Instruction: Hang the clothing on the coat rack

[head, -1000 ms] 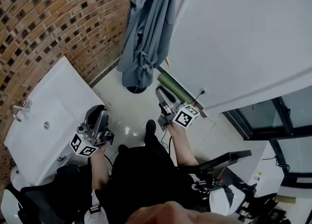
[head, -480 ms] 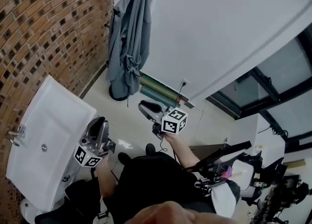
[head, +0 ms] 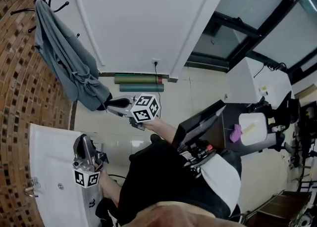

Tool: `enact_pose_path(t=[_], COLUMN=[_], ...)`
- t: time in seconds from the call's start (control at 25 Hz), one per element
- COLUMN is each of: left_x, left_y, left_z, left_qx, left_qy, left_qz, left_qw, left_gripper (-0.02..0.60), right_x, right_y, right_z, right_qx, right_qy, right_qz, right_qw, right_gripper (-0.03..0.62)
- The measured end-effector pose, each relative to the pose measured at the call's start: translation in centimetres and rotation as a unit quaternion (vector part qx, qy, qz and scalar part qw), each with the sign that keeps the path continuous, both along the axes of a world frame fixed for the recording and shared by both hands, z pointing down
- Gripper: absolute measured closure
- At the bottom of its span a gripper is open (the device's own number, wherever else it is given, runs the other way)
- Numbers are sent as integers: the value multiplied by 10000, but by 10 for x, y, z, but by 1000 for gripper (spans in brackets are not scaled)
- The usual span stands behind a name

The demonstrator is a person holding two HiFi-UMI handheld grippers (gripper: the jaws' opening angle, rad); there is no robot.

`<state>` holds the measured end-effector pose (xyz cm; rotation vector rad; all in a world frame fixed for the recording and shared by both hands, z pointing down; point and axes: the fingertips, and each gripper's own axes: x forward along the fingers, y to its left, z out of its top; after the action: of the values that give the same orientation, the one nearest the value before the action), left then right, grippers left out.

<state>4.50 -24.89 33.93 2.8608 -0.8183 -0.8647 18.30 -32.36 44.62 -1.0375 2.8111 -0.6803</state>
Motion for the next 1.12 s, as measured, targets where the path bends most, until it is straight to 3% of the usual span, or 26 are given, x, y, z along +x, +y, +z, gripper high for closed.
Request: enact_pose_path(t=[0.2,0.48,0.72,0.92,1.12], left_x=[22,3,-22,-10,10], left_y=[16,14,-1,21,29], left_z=[-8,8,28,4,-11], left_qx=[96,-24,-150,67,15], left_qy=[-189,-334,57,-249,-285], left_qz=[160,322,-94,-303,-719], left_qw=[9996,9989,9998,9992,9970], left_gripper=[580,580,580,580,580], right_x=[16,-3,-11,-2,16], right_y=[5,43,56,58,66], right_z=[-4,-27,-24,-46,-60], right_qx=[21,441,636,933,1263], right_qy=[-123,-180,157,-195,-220], right_qz=[92,65,-213,-375,-717], right_qw=[9999,9988,9976,9947,9892], right_gripper=[528,591,591,591,591])
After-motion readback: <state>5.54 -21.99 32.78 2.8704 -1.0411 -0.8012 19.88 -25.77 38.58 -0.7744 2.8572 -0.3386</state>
